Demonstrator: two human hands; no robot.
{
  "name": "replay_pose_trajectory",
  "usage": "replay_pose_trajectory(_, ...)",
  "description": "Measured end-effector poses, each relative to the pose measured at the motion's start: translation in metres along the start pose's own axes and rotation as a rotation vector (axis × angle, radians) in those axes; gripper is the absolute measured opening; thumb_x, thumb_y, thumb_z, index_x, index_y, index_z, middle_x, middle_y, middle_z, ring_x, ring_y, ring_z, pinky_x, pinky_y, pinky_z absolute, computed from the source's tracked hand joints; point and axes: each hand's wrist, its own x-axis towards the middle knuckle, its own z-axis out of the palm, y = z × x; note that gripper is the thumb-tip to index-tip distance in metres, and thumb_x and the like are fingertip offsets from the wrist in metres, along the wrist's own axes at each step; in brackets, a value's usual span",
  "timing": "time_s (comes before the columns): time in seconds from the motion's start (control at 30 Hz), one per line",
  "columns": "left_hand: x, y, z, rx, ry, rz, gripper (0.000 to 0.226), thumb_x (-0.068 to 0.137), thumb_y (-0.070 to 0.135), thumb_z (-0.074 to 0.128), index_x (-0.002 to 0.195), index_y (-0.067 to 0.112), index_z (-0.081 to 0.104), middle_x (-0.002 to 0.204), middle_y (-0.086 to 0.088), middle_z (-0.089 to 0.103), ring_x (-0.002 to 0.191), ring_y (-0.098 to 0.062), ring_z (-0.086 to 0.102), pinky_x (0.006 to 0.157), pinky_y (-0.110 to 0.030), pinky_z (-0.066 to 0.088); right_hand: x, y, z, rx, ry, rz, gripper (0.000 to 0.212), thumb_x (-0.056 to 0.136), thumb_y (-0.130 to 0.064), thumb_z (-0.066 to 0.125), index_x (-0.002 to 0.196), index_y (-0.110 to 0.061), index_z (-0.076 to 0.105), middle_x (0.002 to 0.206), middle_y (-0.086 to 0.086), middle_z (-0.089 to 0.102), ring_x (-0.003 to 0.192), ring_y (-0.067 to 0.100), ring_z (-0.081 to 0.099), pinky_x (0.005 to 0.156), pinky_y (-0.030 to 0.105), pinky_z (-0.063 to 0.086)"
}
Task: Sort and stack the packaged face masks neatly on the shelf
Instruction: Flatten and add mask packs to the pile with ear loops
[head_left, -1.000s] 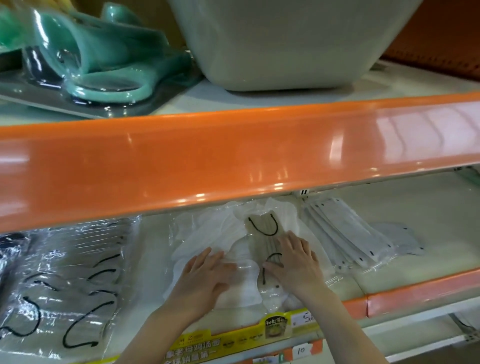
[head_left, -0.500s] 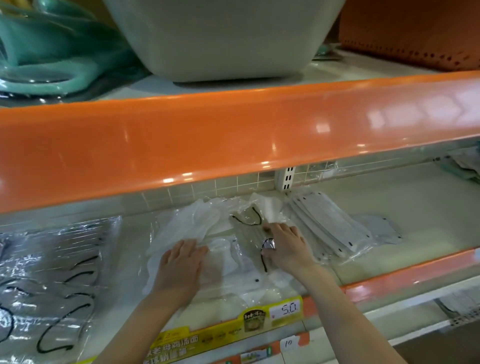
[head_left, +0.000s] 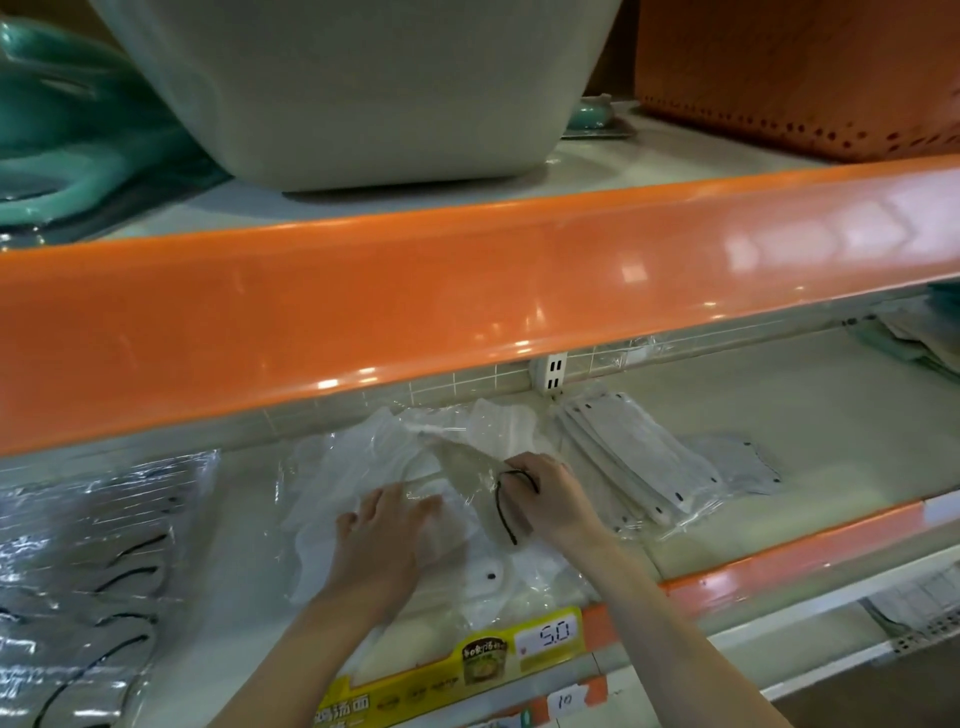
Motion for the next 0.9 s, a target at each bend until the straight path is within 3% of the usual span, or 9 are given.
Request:
replay_pose_trajectory(0.13,0.007,0.0,0.005,-0.283,0.072,-0.033,0.045,0.088,-0.003,0.045,0.131,0.011,0.05,0.142,-0.007,0.042,0.131,-0.021,0.034,0.099,-0.023,0.029,-0.007,-0.004,0.004,-0.174,-0.046,-0.015,0.028,0.097,-0.04,0.044,0.12,-0.035,0.06,0.129,-0.01,0.051,0.123,0.016,0.04,0.103,0.035,0.033)
replay_pose_trajectory(0.23,0.007,-0.003,0.002,-0.446,0.159,-0.149,0.037,0.091,-0.005,0.047,0.124,0.007,0.057,0.13,-0.009,0.054,0.122,-0.023,0.046,0.092,-0.023,0.033,-0.013,-0.006,0.01,-0.254,-0.068,-0.064,0.03,0.096,-0.046,0.042,0.121,-0.037,0.057,0.132,-0.013,0.042,0.126,0.015,0.033,0.102,0.033,0.026)
replay_pose_trajectory(0.43,0.004,0.011,-0.009,-0.404,0.252,-0.126,0.039,0.092,0.001,0.043,0.128,0.012,0.054,0.128,-0.005,0.055,0.118,-0.024,0.05,0.092,-0.036,0.042,-0.021,-0.01,0.017,-0.408,-0.062,-0.188,0.037,0.098,-0.042,0.04,0.133,-0.033,0.046,0.133,-0.008,0.039,0.124,0.019,0.034,0.1,0.035,0.028)
replay_pose_trajectory(0.57,0.006,0.043,-0.016,-0.352,0.21,-0.062,0.038,0.095,0.008,0.041,0.131,0.018,0.051,0.132,-0.001,0.053,0.119,-0.021,0.05,0.091,-0.032,0.041,-0.019,-0.012,0.011,-0.248,-0.035,-0.189,0.032,0.098,-0.028,0.043,0.127,-0.024,0.056,0.13,-0.006,0.05,0.121,0.018,0.046,0.099,0.034,0.036)
replay_pose_trajectory(0.73,0.014,0.096,-0.018,-0.366,0.17,0.077,0.037,0.099,0.013,0.038,0.133,0.025,0.048,0.139,0.007,0.046,0.125,-0.013,0.045,0.098,-0.027,0.038,-0.018,0.013,-0.031,-0.293,0.156,-0.094,0.03,0.097,-0.02,0.045,0.124,-0.025,0.057,0.129,-0.008,0.051,0.119,0.013,0.046,0.096,0.028,0.035)
replay_pose_trajectory(0.9,0.031,0.146,-0.006,-0.312,0.08,0.233,0.038,0.1,0.013,0.037,0.135,0.024,0.047,0.142,0.006,0.044,0.128,-0.013,0.041,0.102,-0.029,0.035,-0.02,0.052,-0.069,-0.451,0.165,0.08,0.043,0.091,-0.024,0.05,0.134,-0.024,0.046,0.139,-0.002,0.039,0.13,0.021,0.032,0.103,0.033,0.027)
